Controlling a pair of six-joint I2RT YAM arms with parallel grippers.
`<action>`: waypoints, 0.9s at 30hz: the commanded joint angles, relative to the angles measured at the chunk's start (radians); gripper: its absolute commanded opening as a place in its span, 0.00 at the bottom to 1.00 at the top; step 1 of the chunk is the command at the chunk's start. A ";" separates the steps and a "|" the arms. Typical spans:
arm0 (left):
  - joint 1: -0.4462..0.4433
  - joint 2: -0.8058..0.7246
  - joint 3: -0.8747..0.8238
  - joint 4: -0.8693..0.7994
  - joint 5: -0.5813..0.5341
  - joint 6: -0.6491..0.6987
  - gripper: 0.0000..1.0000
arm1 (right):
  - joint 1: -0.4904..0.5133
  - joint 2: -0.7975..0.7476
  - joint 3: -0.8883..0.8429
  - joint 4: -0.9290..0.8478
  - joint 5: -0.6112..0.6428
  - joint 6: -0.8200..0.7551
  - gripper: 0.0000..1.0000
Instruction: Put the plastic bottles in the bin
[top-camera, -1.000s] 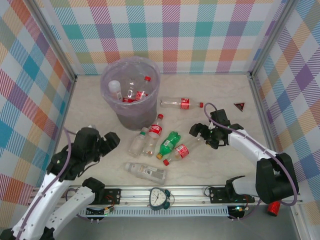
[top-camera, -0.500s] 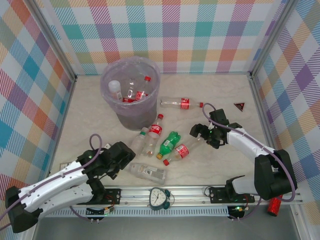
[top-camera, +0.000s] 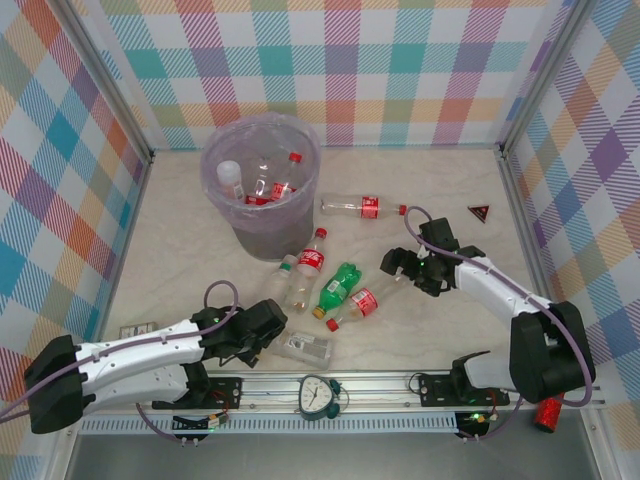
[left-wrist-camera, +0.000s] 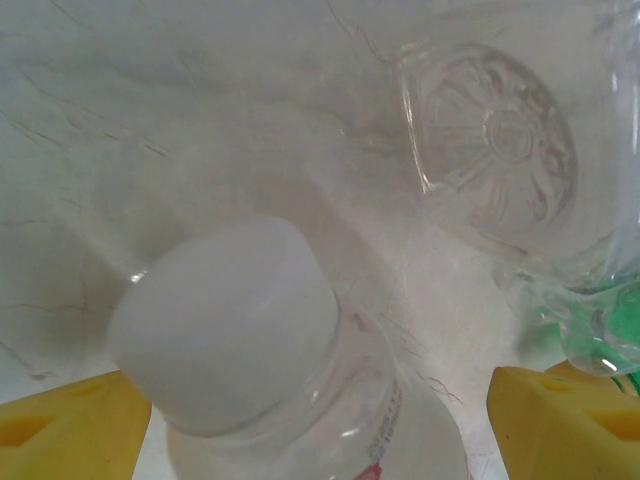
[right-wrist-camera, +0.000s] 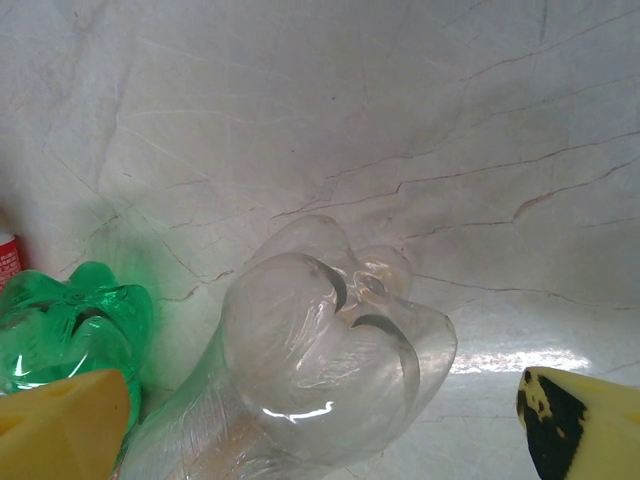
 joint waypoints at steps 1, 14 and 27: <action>-0.017 0.033 0.007 0.078 -0.017 -0.046 0.86 | -0.001 -0.032 0.012 -0.009 0.016 -0.019 0.99; -0.033 0.065 -0.031 0.177 -0.065 -0.099 0.70 | -0.001 -0.080 -0.006 -0.007 0.017 -0.042 0.99; -0.033 -0.052 0.093 -0.008 -0.154 -0.031 0.61 | -0.002 -0.082 -0.003 -0.003 0.024 -0.046 0.99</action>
